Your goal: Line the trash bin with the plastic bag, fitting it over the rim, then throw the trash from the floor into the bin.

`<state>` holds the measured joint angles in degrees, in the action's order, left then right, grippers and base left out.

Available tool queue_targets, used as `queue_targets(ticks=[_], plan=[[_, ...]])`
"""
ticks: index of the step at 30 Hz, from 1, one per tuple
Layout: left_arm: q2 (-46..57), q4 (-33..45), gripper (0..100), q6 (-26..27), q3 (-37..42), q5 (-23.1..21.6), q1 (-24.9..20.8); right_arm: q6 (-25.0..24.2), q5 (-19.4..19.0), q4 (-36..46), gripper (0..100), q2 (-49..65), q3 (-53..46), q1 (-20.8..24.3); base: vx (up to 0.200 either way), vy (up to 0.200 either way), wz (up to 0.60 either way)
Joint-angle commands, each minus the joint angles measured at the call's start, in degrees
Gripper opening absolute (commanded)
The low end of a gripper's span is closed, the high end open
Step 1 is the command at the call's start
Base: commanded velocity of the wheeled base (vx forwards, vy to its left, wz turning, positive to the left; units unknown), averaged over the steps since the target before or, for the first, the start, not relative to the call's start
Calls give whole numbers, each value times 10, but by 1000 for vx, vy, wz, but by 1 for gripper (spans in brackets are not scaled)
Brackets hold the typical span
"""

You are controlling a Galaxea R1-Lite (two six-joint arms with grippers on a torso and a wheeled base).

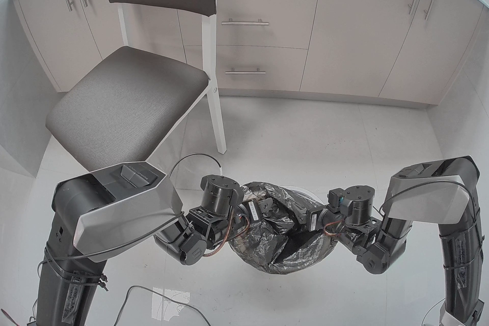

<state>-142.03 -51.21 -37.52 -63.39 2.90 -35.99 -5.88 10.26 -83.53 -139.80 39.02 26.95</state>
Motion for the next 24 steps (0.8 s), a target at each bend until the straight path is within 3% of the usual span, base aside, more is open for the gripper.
queue_targets(ticks=[1,15,24], plan=[[-14,1,100,0,-11,-10,12,6,2,18,100,-28,44,-1,0,0,0],[-15,0,100,0,-8,-8,10,5,-3,15,100,12,4,8,0,0,0],[-15,0,100,0,-6,-6,9,7,-3,14,100,-22,8,14,0,0,0]])
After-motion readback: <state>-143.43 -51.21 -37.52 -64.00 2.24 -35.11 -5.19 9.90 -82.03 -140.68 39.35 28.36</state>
